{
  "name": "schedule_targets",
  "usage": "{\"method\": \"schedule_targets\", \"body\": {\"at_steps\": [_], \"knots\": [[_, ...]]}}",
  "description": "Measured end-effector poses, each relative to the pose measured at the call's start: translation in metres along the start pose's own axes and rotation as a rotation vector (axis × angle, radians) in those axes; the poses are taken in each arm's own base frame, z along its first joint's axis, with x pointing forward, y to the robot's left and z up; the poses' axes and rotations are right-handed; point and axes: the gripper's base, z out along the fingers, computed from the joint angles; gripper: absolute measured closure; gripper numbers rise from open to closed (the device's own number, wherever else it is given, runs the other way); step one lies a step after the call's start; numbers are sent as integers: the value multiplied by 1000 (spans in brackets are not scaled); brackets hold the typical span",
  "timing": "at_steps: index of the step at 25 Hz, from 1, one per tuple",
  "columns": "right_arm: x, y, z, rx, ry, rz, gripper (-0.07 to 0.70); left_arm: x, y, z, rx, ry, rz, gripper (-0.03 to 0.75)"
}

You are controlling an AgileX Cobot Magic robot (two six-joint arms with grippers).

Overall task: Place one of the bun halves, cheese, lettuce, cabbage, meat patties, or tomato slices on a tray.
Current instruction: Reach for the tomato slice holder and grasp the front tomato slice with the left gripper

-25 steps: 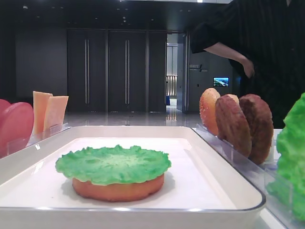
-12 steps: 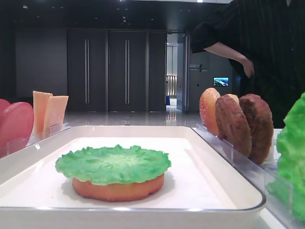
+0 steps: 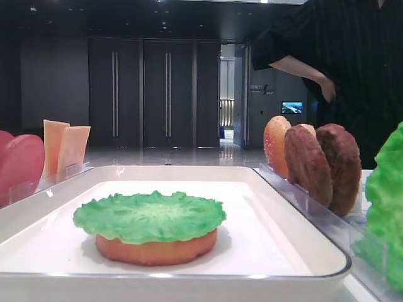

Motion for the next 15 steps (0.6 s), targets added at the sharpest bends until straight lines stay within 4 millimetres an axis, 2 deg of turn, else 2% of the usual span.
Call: {"method": "schedule_targets", "body": {"at_steps": [10,12,15], "knots": [[0,0,0,0,0,0,153,-1,-1,1,-32,12,-26,299],[0,0,0,0,0,0,153,-1,-9,0,-39,11,-11,281],[0,0,0,0,0,0,153,1,-31,-1,-32,5,35,267]]}}
